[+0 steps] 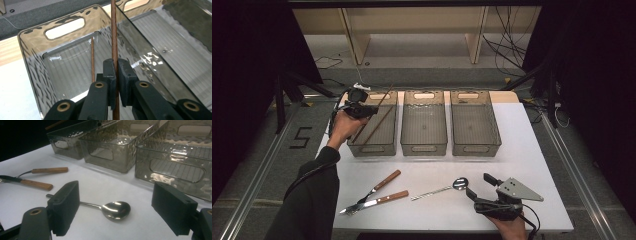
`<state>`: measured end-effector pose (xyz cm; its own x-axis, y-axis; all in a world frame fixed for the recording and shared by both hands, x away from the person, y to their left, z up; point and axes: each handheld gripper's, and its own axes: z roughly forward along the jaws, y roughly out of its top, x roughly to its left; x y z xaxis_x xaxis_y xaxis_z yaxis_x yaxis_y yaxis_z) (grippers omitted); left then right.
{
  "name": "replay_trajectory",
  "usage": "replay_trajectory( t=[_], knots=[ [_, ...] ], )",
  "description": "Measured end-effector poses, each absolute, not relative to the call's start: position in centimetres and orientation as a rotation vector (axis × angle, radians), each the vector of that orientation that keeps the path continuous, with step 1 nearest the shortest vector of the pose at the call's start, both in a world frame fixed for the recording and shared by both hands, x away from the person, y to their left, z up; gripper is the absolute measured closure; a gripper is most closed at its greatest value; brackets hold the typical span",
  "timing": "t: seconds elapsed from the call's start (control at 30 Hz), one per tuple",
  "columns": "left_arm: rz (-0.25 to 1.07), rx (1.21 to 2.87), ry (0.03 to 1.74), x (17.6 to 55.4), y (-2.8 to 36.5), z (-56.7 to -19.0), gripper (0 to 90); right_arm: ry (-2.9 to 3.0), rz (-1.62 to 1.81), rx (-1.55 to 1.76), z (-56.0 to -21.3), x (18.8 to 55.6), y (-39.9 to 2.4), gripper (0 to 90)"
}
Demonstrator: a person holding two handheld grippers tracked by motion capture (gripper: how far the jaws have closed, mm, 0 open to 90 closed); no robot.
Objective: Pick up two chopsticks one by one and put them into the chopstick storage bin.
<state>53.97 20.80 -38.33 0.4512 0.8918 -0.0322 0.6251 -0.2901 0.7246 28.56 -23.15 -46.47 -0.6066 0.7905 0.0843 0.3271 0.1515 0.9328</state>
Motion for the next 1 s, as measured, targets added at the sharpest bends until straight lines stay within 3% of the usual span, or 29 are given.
replay_trajectory(
  t=[1.0],
  knots=[
    [0.557,1.999,1.280,55.1,21.4,-40.8,84.3,2.010,1.457,1.062,-46.5,28.6,-23.1,23.3]
  ],
)
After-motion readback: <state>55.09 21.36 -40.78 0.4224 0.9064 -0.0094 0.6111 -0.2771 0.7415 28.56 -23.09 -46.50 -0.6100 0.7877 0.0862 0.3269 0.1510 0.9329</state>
